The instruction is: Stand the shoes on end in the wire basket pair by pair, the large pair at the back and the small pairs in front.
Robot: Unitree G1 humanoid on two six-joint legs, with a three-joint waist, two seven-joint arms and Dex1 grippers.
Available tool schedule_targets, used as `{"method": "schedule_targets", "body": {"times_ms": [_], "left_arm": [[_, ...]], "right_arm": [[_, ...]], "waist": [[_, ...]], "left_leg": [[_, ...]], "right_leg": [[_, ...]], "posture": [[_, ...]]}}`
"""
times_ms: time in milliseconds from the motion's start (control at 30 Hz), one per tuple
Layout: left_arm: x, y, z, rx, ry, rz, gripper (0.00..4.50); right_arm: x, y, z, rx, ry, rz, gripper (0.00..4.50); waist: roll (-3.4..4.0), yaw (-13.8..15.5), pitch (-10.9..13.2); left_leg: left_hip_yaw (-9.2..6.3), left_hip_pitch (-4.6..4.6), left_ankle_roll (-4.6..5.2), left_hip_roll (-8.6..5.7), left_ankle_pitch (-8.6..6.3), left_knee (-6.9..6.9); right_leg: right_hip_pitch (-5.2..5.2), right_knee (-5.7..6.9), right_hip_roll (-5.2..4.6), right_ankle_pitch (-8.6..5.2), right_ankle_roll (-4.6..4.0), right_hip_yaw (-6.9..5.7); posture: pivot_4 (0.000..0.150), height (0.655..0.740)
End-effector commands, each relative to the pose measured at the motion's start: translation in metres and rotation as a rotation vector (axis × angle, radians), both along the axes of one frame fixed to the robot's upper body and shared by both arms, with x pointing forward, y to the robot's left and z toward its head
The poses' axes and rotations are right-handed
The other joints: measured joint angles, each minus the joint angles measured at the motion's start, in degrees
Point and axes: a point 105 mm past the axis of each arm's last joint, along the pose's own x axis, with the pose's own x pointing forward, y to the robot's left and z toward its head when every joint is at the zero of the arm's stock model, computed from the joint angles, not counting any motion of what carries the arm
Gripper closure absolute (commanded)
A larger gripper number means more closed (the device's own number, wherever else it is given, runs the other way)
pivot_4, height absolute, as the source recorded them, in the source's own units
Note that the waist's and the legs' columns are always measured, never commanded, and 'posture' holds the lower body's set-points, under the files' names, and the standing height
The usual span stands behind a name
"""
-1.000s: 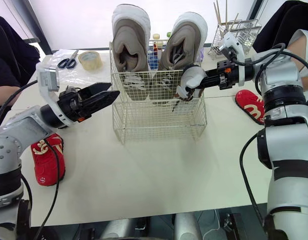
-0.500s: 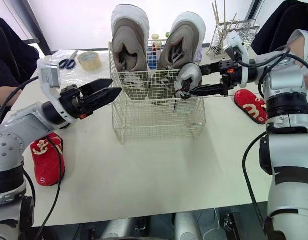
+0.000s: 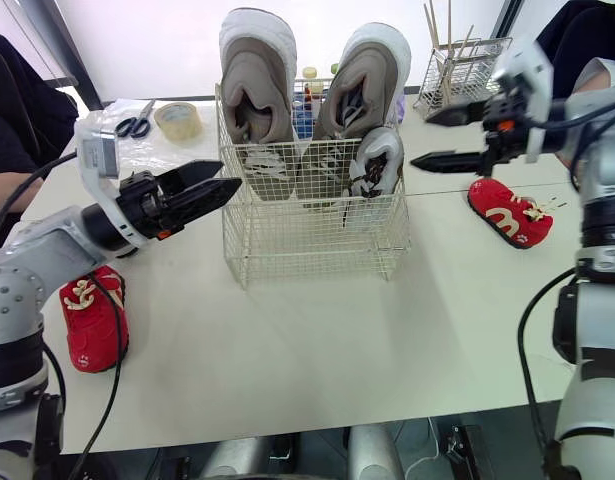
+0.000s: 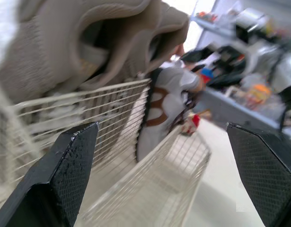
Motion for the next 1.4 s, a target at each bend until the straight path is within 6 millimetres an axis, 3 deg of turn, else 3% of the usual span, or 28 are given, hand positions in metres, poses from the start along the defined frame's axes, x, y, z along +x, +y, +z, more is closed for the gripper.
{"method": "schedule_targets", "body": {"times_ms": [33,67,233,433,733,933,1400], "left_arm": [[0.003,0.029,0.017,0.050,-0.073,0.153,0.00],[0.005,0.036,0.017,0.066,-0.072,0.194,0.00],[0.047,0.118,0.023,0.189,0.006,0.634,0.00],[0.083,0.174,-0.002,0.302,0.188,0.889,0.00],[0.112,0.196,-0.049,0.376,0.341,0.910,0.00],[0.122,0.210,-0.058,0.360,0.348,0.971,0.00],[0.133,0.193,-0.111,0.358,0.458,0.984,0.00]], "right_arm": [[-0.031,0.019,0.033,0.048,-0.111,0.099,0.06],[-0.038,0.026,0.036,0.057,-0.116,0.134,0.06],[-0.084,0.095,0.038,0.064,-0.142,0.445,0.06],[-0.104,0.133,0.010,0.044,-0.079,0.619,0.06],[-0.105,0.143,0.003,0.064,-0.071,0.643,0.06],[-0.105,0.144,0.001,0.064,-0.063,0.627,0.06],[-0.110,0.145,0.005,0.048,-0.061,0.604,0.06]], "waist": [[0.00,-0.1,0.0],[0.01,-0.2,0.0],[0.04,-0.1,0.0],[-0.09,1.1,-0.1],[-0.19,1.2,-0.1],[-0.22,0.9,0.0],[-0.28,1.3,-0.1]], "left_leg": [[0.00,0.00,-0.02,0.02,0.01,-0.03],[0.00,0.01,-0.02,0.02,0.01,-0.06],[0.00,0.06,0.08,0.06,-0.03,-0.14],[-0.04,0.10,0.14,-0.04,-0.04,-0.03],[-0.03,0.00,0.03,-0.06,0.09,0.14],[-0.02,-0.03,0.20,-0.01,0.06,0.11],[-0.02,-0.07,0.41,-0.02,-0.12,0.36]], "right_leg": [[0.00,-0.01,0.01,0.00,0.00,0.00],[-0.02,-0.01,0.01,0.00,-0.01,0.00],[-0.20,0.35,0.04,-0.07,-0.12,0.01],[-0.08,0.37,-0.01,-0.07,-0.12,-0.04],[-0.11,0.42,-0.02,-0.06,-0.11,-0.05],[-0.21,0.46,0.00,-0.06,-0.10,-0.06],[-0.11,0.50,-0.06,-0.05,-0.09,-0.08]], "posture": [[0.150,0.7400],[0.150,0.7400],[0.150,0.7400],[0.150,0.7400],[0.150,0.7400],[0.150,0.7400],[0.150,0.7400]]}}
